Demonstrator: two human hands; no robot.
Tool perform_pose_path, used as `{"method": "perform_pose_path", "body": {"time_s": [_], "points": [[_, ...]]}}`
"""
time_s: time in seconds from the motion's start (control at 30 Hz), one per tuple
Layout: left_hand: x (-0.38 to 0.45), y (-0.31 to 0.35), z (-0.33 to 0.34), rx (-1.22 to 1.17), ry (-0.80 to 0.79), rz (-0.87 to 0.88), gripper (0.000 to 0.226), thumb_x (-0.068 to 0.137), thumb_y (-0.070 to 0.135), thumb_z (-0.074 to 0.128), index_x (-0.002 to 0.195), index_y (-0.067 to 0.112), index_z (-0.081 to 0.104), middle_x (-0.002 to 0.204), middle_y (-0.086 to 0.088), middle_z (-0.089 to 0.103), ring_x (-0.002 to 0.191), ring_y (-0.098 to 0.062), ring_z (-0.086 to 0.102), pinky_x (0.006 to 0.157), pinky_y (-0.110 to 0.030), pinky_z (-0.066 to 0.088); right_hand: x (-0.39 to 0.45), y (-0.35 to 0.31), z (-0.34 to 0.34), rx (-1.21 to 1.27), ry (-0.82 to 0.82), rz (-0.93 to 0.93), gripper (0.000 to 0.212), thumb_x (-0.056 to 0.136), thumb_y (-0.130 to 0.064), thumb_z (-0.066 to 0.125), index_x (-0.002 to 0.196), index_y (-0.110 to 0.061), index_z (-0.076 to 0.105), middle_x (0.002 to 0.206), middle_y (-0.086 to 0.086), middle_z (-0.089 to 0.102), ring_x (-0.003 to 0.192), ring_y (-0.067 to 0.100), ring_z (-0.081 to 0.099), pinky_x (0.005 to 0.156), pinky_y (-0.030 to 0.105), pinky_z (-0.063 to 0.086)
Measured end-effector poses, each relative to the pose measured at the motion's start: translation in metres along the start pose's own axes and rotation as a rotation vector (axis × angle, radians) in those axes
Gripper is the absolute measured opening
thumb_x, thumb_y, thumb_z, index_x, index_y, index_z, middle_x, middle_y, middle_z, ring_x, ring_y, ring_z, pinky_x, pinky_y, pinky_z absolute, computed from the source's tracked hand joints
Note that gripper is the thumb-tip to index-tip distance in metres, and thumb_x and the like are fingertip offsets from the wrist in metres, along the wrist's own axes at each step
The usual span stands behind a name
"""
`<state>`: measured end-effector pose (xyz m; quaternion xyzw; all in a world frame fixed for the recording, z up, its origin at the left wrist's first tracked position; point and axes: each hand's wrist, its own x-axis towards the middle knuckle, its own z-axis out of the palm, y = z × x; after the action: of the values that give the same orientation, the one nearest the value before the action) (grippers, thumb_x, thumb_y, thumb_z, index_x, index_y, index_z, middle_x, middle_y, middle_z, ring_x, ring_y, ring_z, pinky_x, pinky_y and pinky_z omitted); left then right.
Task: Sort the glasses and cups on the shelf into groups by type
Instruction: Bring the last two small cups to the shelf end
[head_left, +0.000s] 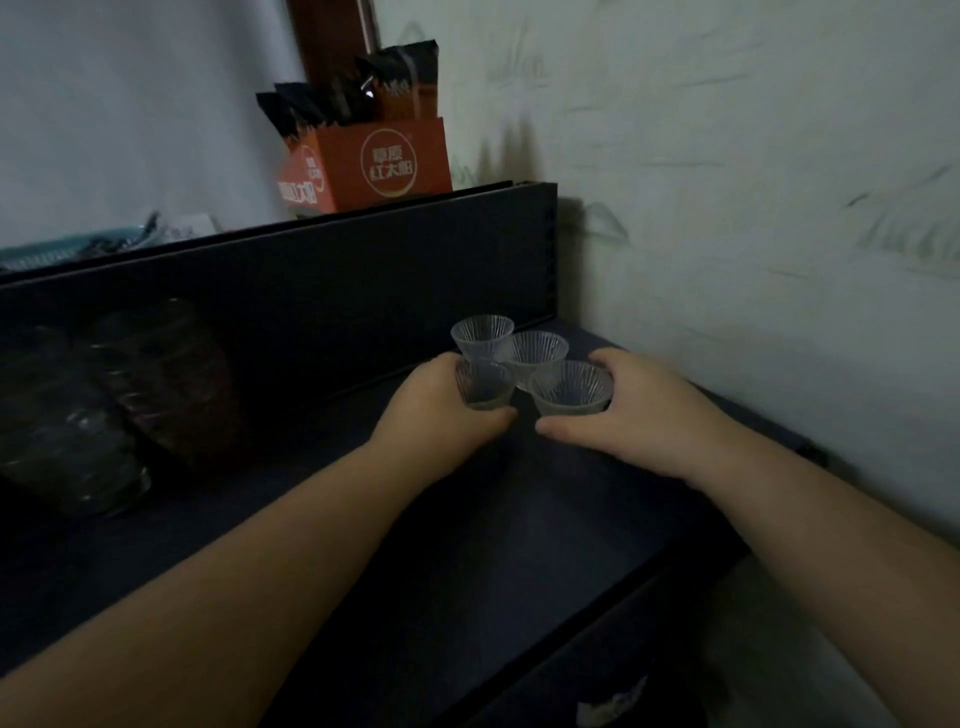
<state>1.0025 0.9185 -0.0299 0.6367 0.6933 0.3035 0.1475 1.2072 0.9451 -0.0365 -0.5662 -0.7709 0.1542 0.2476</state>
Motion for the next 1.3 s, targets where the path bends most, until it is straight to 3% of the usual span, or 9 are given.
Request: {"method": "perform_pose_path", "body": {"time_s": [0.13, 0.27, 0.33, 0.43, 0.57, 0.67, 0.87, 1.17, 1.3], "points": [[0.007, -0.013, -0.013, -0.01, -0.014, 0.06, 0.041, 0.07, 0.032, 0.083, 0.099, 0.027, 0.055, 0.078, 0.02, 0.056, 0.061, 0.017, 0.052, 0.053, 0.0, 0.036, 0.004, -0.006, 0.002, 0.067, 0.012, -0.016, 0.064, 0.053, -0.076, 0.075, 0.095, -0.028, 0.066, 0.091, -0.014, 0.068, 0.084, 0.003, 0.064, 0.076, 0.032, 0.054], [0.024, -0.009, -0.031, -0.015, 0.1, 0.158, 0.033, 0.073, 0.022, 0.082, 0.092, 0.019, 0.054, 0.072, 0.018, 0.046, 0.055, 0.025, 0.045, 0.052, 0.001, 0.035, 0.004, -0.009, 0.002, 0.078, 0.041, -0.022, 0.051, 0.059, -0.063, 0.082, 0.093, -0.03, 0.063, 0.086, -0.016, 0.065, 0.076, -0.006, 0.058, 0.068, 0.025, 0.051], [0.04, -0.002, -0.035, -0.024, 0.141, 0.153, 0.034, 0.075, 0.025, 0.08, 0.093, 0.021, 0.051, 0.073, 0.017, 0.044, 0.058, 0.012, 0.051, 0.049, 0.0, 0.036, 0.005, -0.006, 0.0, 0.073, 0.056, -0.036, 0.048, 0.06, -0.06, 0.081, 0.092, -0.03, 0.062, 0.086, -0.015, 0.063, 0.075, -0.005, 0.058, 0.066, 0.025, 0.051], [0.066, 0.009, -0.028, -0.022, 0.166, 0.138, 0.039, 0.076, 0.031, 0.079, 0.106, 0.018, 0.058, 0.08, 0.014, 0.049, 0.068, -0.003, 0.047, 0.05, -0.006, 0.034, 0.005, 0.003, -0.006, 0.084, 0.035, -0.07, 0.05, 0.058, -0.06, 0.079, 0.095, -0.031, 0.06, 0.093, -0.014, 0.062, 0.08, -0.003, 0.059, 0.074, 0.032, 0.054], [0.094, 0.013, -0.011, 0.059, 0.165, 0.114, 0.081, 0.073, 0.045, 0.079, 0.137, 0.006, 0.049, 0.131, -0.008, 0.053, 0.109, -0.015, 0.053, 0.084, -0.019, 0.036, 0.007, 0.017, -0.019, 0.142, 0.051, -0.105, 0.052, 0.056, -0.064, 0.074, 0.098, -0.036, 0.059, 0.096, -0.017, 0.062, 0.083, -0.005, 0.06, 0.076, 0.031, 0.054], [0.105, 0.009, 0.001, 0.104, 0.162, 0.063, 0.092, 0.071, 0.053, 0.077, 0.143, 0.008, 0.043, 0.14, -0.009, 0.048, 0.124, -0.023, 0.049, 0.096, -0.025, 0.036, 0.011, 0.021, -0.03, 0.19, 0.064, -0.152, 0.051, 0.057, -0.062, 0.07, 0.1, -0.037, 0.058, 0.098, -0.018, 0.062, 0.088, -0.005, 0.059, 0.078, 0.028, 0.052], [0.107, 0.01, 0.006, 0.028, 0.147, -0.018, 0.088, 0.07, 0.049, 0.081, 0.141, 0.008, 0.047, 0.134, -0.006, 0.056, 0.115, -0.017, 0.055, 0.088, -0.024, 0.04, 0.052, 0.014, -0.039, 0.138, 0.051, -0.267, 0.061, 0.062, -0.063, 0.067, 0.116, -0.038, 0.051, 0.106, -0.018, 0.052, 0.092, -0.001, 0.053, 0.072, 0.018, 0.04], [0.094, 0.001, -0.007, -0.012, 0.069, -0.067, 0.049, 0.077, 0.038, 0.078, 0.118, 0.015, 0.063, 0.103, 0.008, 0.064, 0.099, -0.015, 0.063, 0.092, -0.035, 0.05, 0.119, -0.011, -0.011, 0.125, -0.182, -0.334, 0.066, 0.061, -0.066, 0.074, 0.113, -0.029, 0.057, 0.104, -0.01, 0.06, 0.089, 0.006, 0.06, 0.075, 0.028, 0.052], [0.087, -0.013, -0.016, 0.061, 0.087, -0.112, 0.076, 0.078, 0.044, 0.074, 0.142, 0.014, 0.046, 0.134, -0.003, 0.054, 0.118, -0.017, 0.054, 0.1, -0.032, 0.043, 0.122, -0.004, -0.004, 0.141, -0.268, -0.298, 0.078, 0.066, -0.057, 0.083, 0.13, -0.025, 0.052, 0.11, -0.013, 0.054, 0.087, -0.002, 0.052, 0.065, 0.015, 0.04]]}}
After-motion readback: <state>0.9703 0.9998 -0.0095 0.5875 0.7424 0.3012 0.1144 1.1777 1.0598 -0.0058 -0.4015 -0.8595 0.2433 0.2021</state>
